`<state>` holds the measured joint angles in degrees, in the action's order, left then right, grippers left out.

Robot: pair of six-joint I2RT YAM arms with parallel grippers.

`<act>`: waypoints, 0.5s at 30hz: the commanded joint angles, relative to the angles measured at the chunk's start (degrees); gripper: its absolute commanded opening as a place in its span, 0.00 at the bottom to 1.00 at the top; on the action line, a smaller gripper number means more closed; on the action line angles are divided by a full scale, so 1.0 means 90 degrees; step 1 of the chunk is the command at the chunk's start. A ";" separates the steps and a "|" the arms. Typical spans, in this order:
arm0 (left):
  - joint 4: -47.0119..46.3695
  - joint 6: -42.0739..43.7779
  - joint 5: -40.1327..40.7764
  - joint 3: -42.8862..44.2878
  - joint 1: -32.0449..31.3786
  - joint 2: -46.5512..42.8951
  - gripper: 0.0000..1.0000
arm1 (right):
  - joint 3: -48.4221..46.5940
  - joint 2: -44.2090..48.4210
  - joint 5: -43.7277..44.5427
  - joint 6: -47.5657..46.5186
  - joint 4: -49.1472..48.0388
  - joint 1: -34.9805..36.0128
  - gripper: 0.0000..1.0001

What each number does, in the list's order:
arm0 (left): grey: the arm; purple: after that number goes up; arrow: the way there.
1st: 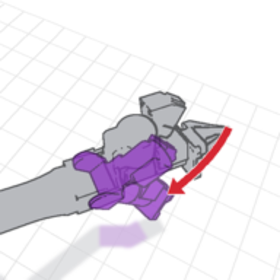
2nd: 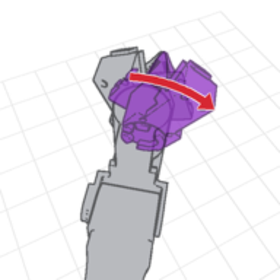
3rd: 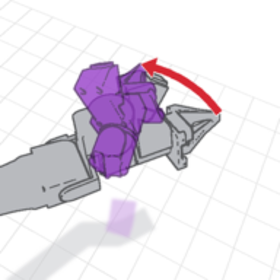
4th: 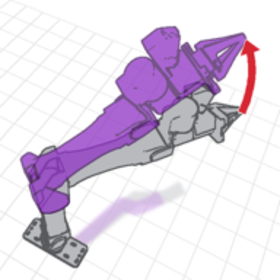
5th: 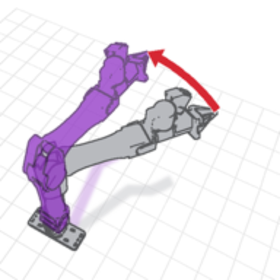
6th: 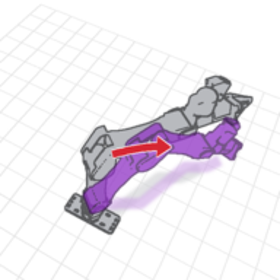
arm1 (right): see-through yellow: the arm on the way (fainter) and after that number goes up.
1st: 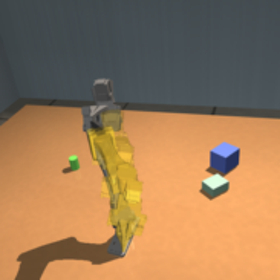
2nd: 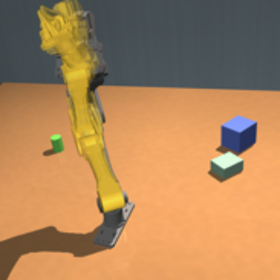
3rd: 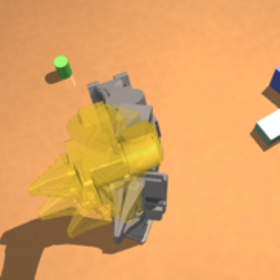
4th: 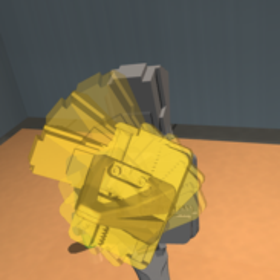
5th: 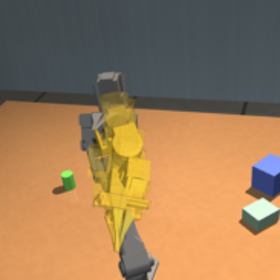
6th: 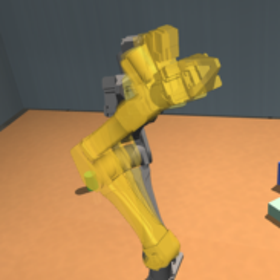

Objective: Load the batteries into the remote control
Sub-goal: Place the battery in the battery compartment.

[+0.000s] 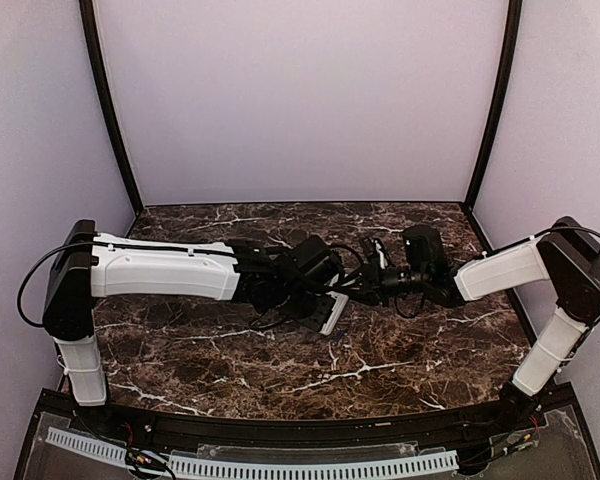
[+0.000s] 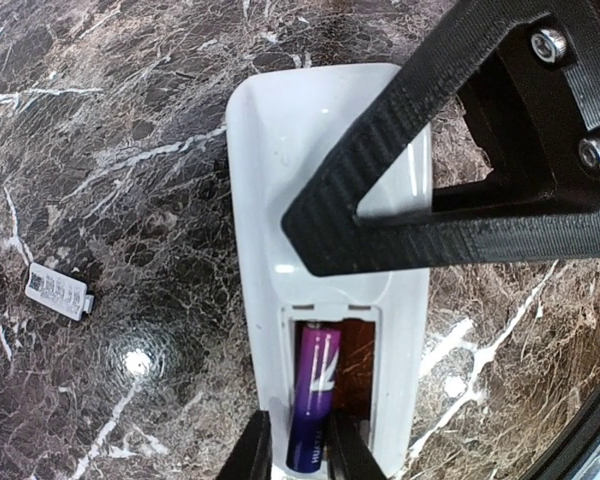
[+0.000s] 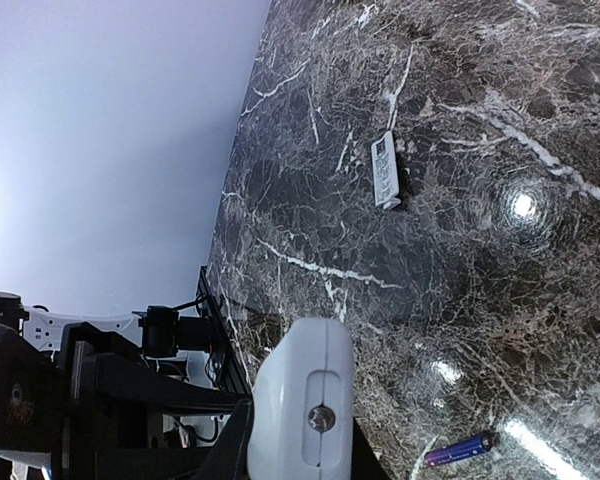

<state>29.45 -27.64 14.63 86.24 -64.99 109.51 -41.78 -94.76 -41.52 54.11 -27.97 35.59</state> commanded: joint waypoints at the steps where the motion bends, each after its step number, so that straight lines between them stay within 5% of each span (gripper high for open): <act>1: 0.0314 0.0070 0.0138 -0.0021 0.0087 -0.0084 0.20 | -0.0065 -0.0064 -0.0255 0.0069 -0.0341 -0.0005 0.00; 15: 0.0135 0.0231 0.0102 0.0062 0.0090 -0.0030 0.34 | -0.0143 -0.0125 -0.0382 0.0100 -0.0415 0.0000 0.00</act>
<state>29.69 -26.24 14.63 86.24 -64.49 109.51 -41.80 -95.37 -43.09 54.57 -28.80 35.57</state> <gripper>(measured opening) 0.341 0.188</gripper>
